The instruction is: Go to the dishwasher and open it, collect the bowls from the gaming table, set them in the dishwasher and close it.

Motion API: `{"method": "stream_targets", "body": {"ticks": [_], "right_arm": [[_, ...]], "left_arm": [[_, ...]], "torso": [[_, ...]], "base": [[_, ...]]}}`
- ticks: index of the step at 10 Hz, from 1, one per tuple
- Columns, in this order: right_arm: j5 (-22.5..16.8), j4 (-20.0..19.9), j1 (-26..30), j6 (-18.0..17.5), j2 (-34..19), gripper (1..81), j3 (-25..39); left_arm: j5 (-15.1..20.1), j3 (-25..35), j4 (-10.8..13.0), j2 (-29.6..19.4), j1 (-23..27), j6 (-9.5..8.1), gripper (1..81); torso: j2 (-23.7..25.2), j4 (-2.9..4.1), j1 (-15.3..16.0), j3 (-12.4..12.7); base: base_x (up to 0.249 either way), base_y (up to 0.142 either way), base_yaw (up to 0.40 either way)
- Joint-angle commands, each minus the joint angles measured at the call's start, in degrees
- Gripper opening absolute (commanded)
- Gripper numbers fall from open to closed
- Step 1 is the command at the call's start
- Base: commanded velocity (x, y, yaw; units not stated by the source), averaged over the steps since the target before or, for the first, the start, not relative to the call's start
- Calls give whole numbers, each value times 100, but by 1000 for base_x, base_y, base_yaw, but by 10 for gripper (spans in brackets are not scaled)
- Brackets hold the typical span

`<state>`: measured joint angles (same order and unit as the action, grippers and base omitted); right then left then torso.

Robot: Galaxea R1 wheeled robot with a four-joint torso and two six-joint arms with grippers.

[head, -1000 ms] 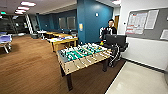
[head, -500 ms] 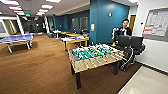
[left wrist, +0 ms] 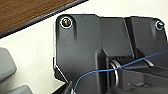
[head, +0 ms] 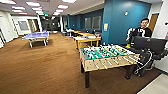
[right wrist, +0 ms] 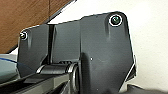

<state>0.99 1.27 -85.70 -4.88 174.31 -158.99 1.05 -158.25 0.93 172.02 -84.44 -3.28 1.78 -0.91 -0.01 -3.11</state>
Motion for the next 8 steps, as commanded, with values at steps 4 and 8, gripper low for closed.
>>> {"method": "stream_targets", "body": {"ticks": [4,8], "right_arm": [[-310,-4,277,22,1,811,18],[-310,5,268,22,10,811,18]], "left_arm": [[291,-5,4,-27,310,-6,811],[291,-5,4,-18,284,-6,811]], "torso": [[0,0,1,0],[0,0,1,0]], "base": [[0,0,352],[0,0,337]]}}
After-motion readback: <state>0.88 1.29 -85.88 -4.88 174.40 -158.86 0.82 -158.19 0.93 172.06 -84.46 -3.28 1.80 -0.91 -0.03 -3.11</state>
